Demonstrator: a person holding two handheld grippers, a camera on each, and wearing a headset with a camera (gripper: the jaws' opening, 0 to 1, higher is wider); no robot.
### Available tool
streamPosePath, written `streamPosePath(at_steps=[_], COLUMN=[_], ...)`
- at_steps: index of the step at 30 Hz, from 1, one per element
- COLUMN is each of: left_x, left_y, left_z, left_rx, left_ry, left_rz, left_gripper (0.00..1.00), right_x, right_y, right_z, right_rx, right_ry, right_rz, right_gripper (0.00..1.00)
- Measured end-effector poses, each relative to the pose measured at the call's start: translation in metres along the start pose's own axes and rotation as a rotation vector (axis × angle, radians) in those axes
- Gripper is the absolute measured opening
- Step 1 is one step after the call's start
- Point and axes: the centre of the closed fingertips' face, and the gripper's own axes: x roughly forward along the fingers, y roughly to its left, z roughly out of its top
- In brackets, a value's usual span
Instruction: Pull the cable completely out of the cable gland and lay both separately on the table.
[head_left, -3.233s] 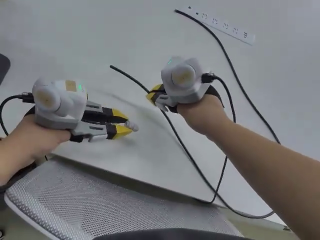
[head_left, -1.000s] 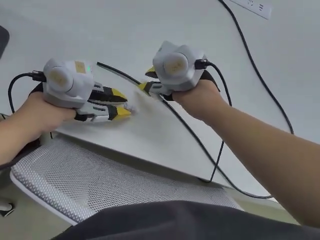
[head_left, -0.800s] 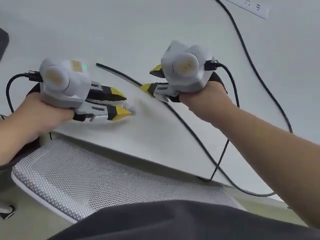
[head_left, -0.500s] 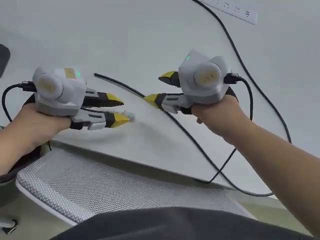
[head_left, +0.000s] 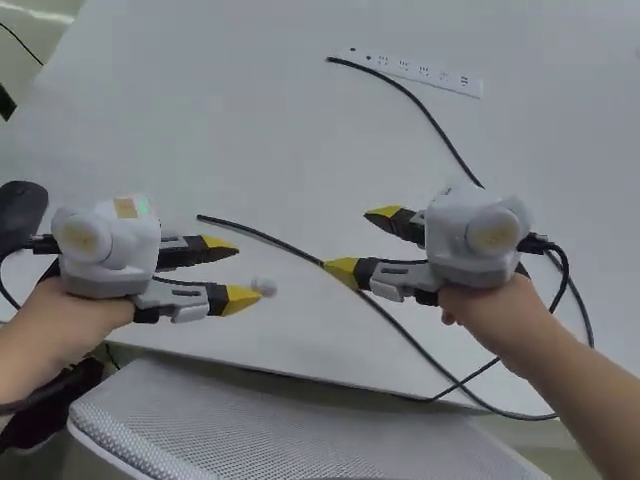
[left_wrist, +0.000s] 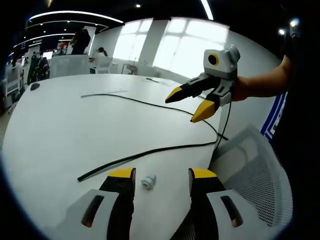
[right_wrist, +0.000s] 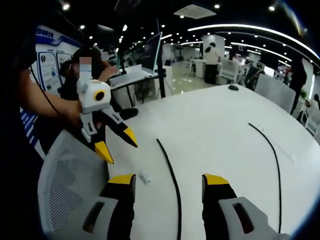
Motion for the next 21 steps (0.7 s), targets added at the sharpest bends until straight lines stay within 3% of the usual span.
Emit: streamPosePath(at_steps=[6, 12, 21], left_x=[-0.011, -0.025, -0.041], left_y=[-0.009, -0.008, -0.001], left_z=[0.009, 0.013, 0.013], left_rx=[-0.004, -0.019, -0.021], left_ry=[-0.006, -0.024, -0.038], left_rz=[0.008, 0.044, 0.083], left_gripper=[0.50, 0.59, 0.71], right_x=[-0.031, -0.061, -0.081], right_y=[-0.003, 0.003, 0.011], right_z=[-0.005, -0.013, -0.038], right_rx=[0.092, 0.140, 0.189], right_ry=[-0.069, -0.125, -0.150], right_rz=[-0.041, -0.063, -0.081], right_gripper=[0.60, 0.70, 0.85])
